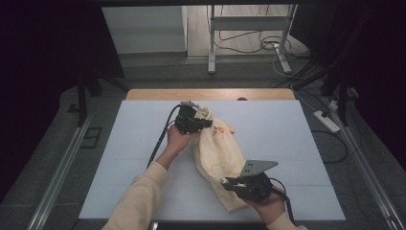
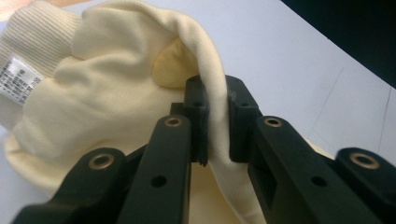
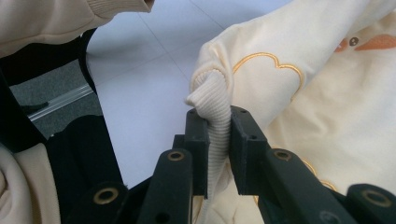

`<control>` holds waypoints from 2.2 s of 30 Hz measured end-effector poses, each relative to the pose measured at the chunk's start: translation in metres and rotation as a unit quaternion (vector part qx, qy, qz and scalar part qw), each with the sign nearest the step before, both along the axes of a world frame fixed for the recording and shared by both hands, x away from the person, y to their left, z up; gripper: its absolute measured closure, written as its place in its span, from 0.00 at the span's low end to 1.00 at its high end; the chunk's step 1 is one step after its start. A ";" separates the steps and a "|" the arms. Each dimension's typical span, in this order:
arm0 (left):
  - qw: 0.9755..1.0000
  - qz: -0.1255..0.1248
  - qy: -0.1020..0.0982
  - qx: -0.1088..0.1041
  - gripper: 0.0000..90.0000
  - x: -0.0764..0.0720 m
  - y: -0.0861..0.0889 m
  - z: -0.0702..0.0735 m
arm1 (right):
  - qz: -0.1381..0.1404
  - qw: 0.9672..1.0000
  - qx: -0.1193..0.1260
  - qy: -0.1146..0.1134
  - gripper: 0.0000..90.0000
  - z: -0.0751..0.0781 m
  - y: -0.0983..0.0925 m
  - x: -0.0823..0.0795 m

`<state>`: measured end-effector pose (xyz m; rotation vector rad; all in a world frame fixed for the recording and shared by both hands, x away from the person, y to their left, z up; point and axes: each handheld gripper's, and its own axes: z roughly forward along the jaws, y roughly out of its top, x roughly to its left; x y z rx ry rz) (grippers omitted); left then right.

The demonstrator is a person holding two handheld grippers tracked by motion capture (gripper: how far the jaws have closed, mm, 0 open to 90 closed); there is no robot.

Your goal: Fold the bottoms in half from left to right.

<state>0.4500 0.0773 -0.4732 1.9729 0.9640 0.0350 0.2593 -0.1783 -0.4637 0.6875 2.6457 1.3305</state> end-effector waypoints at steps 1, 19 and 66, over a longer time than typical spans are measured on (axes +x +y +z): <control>1.000 0.000 0.000 0.001 0.90 0.000 -0.002 0.000 | -0.001 1.000 0.000 0.000 0.86 0.000 -0.001 0.000; 1.000 -0.005 0.021 0.017 0.90 0.008 -0.024 -0.013 | -0.014 1.000 -0.008 0.011 0.88 -0.004 -0.016 0.003; 0.999 -0.008 0.030 0.026 0.53 0.003 -0.045 -0.027 | -0.038 0.997 -0.042 0.050 0.63 -0.023 -0.036 0.014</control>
